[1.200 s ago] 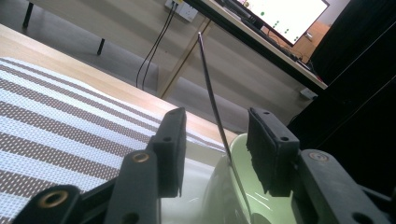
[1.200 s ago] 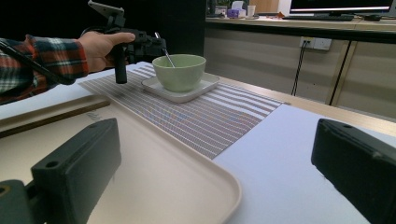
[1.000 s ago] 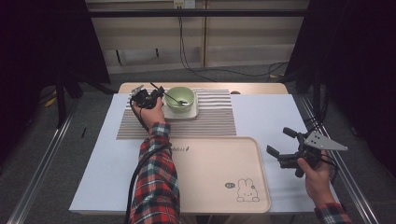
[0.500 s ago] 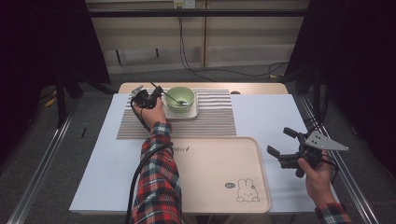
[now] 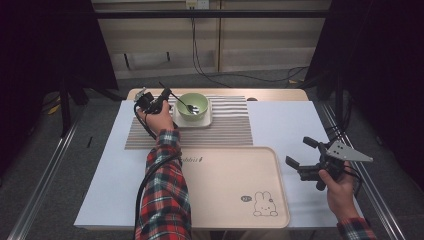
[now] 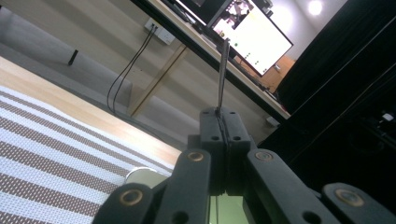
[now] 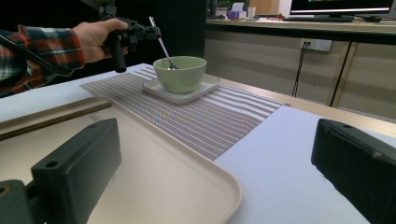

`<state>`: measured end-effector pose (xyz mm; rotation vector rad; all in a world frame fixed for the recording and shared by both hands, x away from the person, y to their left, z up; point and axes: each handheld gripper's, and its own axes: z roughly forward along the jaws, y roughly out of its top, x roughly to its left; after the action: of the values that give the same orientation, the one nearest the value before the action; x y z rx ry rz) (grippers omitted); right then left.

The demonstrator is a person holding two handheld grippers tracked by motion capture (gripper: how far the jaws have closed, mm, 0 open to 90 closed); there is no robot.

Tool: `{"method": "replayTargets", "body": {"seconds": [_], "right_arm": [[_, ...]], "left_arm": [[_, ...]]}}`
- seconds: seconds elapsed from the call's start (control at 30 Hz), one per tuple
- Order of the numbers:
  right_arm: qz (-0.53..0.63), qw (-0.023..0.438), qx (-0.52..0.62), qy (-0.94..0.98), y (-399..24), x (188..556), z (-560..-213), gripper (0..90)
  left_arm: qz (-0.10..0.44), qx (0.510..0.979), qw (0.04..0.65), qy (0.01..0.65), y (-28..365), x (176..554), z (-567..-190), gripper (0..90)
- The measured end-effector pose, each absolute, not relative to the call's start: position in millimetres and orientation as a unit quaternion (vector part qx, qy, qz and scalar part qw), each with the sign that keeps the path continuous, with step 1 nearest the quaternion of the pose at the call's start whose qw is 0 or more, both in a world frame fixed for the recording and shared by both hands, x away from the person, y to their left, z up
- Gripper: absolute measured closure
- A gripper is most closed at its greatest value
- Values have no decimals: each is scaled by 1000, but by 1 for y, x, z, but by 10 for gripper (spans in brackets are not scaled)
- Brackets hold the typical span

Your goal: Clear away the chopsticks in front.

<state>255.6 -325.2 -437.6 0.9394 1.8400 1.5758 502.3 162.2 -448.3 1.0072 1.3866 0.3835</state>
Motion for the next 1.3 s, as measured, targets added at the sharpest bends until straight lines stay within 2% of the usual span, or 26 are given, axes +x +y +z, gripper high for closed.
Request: {"method": "replayTargets", "body": {"seconds": [0.17,0.53,0.57,0.93,1.3], "right_arm": [[585,266,348,683,-325,255,-437,10],[586,267,348,681,-324,256,-438,10],[585,269,347,682,-324,256,-438,10],[584,265,348,684,-323,256,-437,10],[583,264,348,685,-322,256,-437,11]], "left_arm": [[156,422,652,610,168,499,-441,900],[131,416,666,605,189,481,-426,900],[134,430,663,598,193,479,-426,900],[104,440,676,582,208,457,-413,900],[53,469,678,564,218,441,-394,900]]}}
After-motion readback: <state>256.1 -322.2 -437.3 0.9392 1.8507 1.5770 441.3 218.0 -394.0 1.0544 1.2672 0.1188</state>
